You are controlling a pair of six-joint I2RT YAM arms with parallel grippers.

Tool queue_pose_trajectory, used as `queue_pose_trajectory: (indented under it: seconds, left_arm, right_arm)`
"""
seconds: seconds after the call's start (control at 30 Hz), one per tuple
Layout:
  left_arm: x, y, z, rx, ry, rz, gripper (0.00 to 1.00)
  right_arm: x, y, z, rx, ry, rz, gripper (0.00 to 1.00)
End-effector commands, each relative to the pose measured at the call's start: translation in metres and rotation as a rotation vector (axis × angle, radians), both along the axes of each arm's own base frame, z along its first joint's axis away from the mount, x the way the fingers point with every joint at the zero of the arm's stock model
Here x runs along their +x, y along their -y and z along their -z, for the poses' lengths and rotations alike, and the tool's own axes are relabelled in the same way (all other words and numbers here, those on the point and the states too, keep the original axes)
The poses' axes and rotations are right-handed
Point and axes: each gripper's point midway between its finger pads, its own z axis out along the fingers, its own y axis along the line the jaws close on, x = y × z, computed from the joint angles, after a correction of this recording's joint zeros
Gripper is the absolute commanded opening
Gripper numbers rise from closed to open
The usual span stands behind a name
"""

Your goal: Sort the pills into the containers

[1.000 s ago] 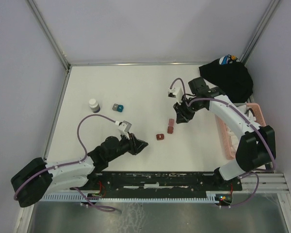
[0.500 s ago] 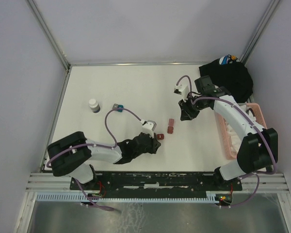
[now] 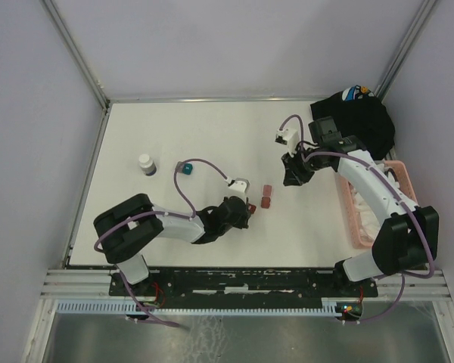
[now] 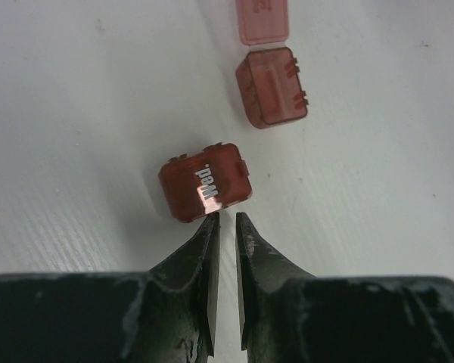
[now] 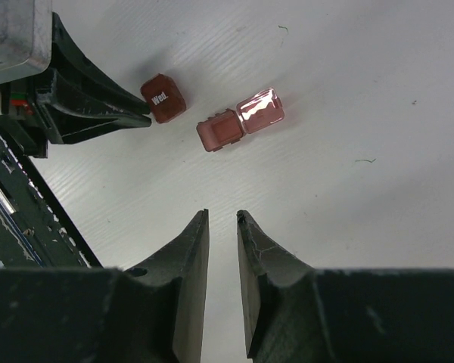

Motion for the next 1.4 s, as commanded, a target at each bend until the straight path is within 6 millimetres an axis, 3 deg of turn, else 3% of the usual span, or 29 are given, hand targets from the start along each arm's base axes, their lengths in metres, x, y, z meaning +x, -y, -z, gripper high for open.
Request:
queue_pose_trajectory:
  seconds: [0.0, 0.23, 0.4, 0.5, 0.63, 0.8, 0.9, 1.1, 1.37]
  left_arm:
    - [0.032, -0.006, -0.011, 0.011, 0.059, -0.047, 0.20]
    - [0.077, -0.003, -0.031, -0.080, 0.103, -0.035, 0.21]
    - [0.089, 0.006, -0.051, -0.148, 0.137, -0.003, 0.22]
    - [0.085, -0.009, -0.069, -0.154, 0.187, -0.023, 0.23]
    - [0.056, -0.021, -0.086, -0.211, 0.192, 0.045, 0.23]
    - [0.010, -0.015, -0.083, -0.218, 0.138, 0.085, 0.22]
    - [-0.002, -0.012, -0.072, -0.165, 0.118, 0.053, 0.22]
    - [0.010, -0.013, -0.042, -0.057, 0.090, -0.010, 0.21]
    - [0.027, 0.013, -0.023, 0.009, 0.076, 0.003, 0.21]
  right_arm:
    - [0.008, -0.002, -0.030, 0.054, 0.085, 0.015, 0.29]
    - [0.012, 0.007, -0.036, 0.076, 0.091, 0.050, 0.30]
    - [0.015, 0.019, -0.050, 0.133, 0.113, 0.093, 0.31]
    - [0.013, 0.025, -0.060, 0.191, 0.125, 0.097, 0.32]
    - [0.007, 0.024, -0.066, 0.232, 0.136, 0.069, 0.32]
    - [0.006, 0.023, -0.065, 0.245, 0.121, 0.058, 0.32]
    - [0.006, 0.023, -0.065, 0.249, 0.120, 0.057, 0.32]
    - [0.004, 0.023, -0.072, 0.265, 0.132, 0.058, 0.32]
    - [0.001, 0.023, -0.078, 0.278, 0.150, 0.056, 0.33]
